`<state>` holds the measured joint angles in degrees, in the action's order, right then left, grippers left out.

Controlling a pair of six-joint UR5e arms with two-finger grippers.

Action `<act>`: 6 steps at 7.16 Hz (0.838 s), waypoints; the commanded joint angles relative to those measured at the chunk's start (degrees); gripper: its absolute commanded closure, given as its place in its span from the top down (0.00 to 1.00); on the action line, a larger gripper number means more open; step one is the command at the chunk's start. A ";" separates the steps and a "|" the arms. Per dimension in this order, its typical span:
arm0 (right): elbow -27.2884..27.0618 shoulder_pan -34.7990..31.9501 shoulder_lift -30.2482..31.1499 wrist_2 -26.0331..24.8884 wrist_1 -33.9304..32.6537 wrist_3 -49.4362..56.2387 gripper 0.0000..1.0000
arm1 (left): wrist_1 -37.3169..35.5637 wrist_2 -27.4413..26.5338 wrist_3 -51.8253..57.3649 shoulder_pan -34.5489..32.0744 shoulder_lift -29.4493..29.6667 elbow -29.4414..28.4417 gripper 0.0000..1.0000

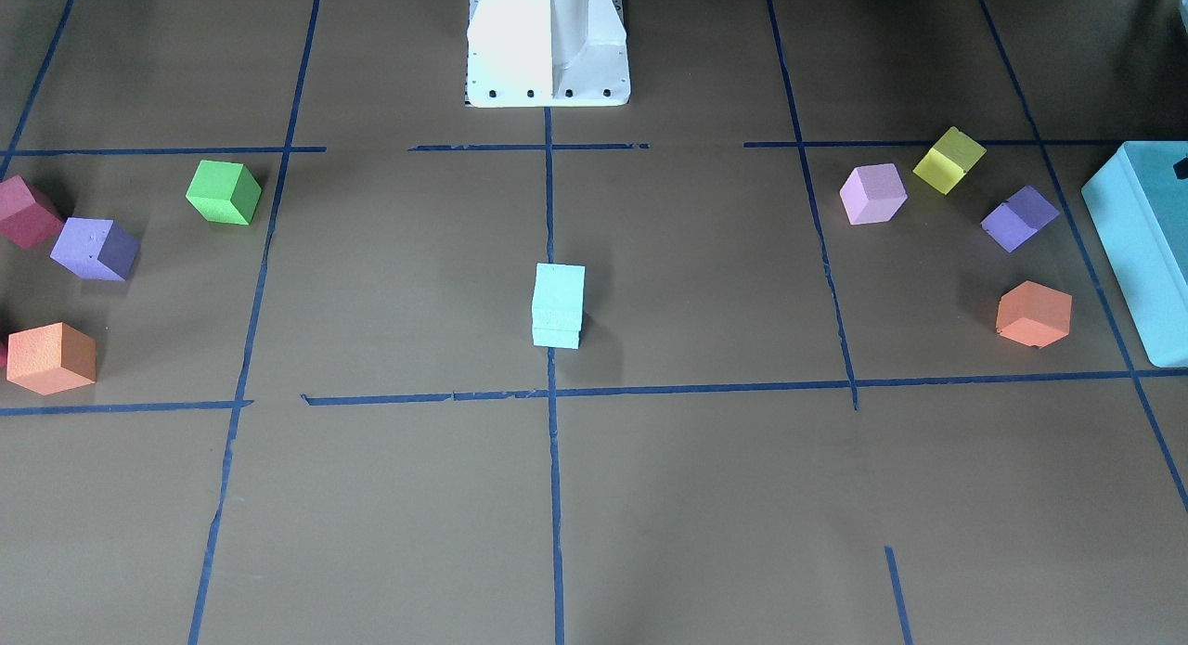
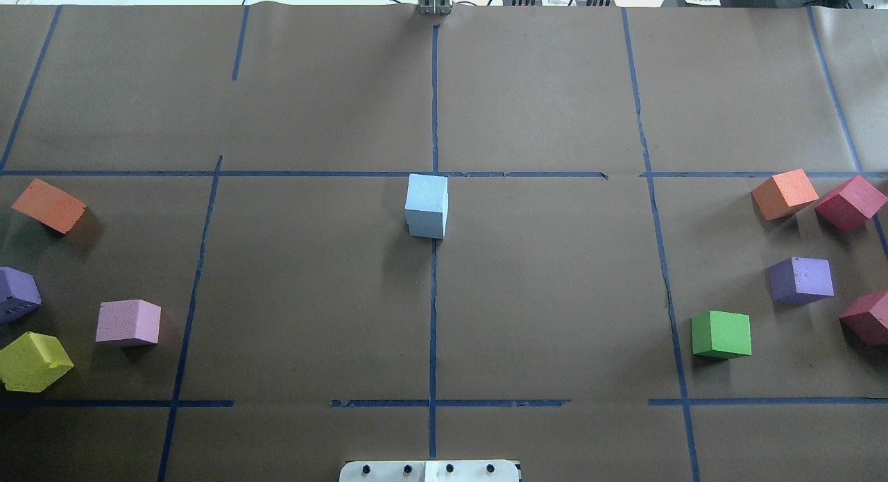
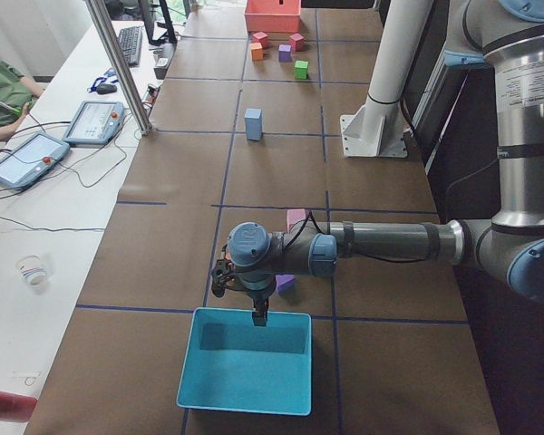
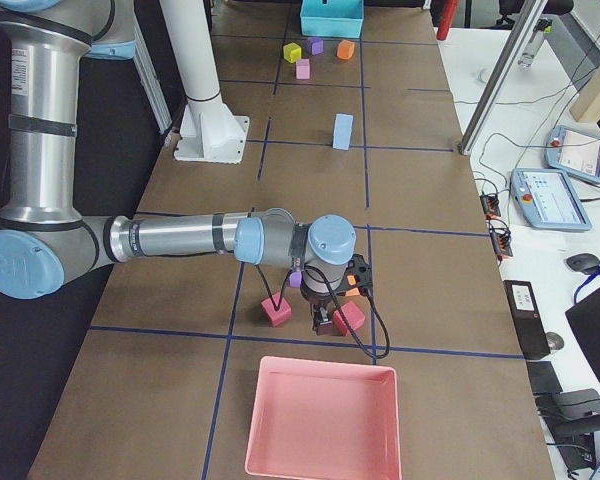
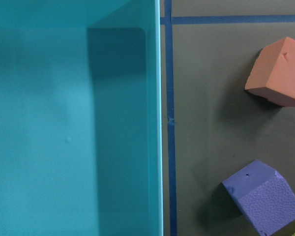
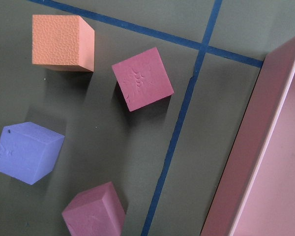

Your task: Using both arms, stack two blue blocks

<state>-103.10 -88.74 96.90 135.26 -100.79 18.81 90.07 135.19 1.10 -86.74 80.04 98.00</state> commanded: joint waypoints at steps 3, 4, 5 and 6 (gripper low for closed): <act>0.00 0.23 0.04 0.00 -0.02 0.09 1.00 | 0.28 -2.39 0.13 0.08 -0.06 0.26 1.00; 0.00 0.41 0.04 0.00 -0.02 0.09 1.00 | 0.28 -2.30 0.13 0.16 -0.06 0.35 1.00; 0.00 0.50 0.04 0.00 0.06 0.09 1.00 | 0.37 -2.30 0.13 0.16 -0.06 0.35 1.00; 0.09 0.50 0.04 0.00 -0.02 0.09 1.00 | 0.29 -2.30 0.22 0.16 -0.06 0.35 1.00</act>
<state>-103.08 -88.30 96.94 135.26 -100.77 18.90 90.38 132.88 1.25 -86.58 79.98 98.33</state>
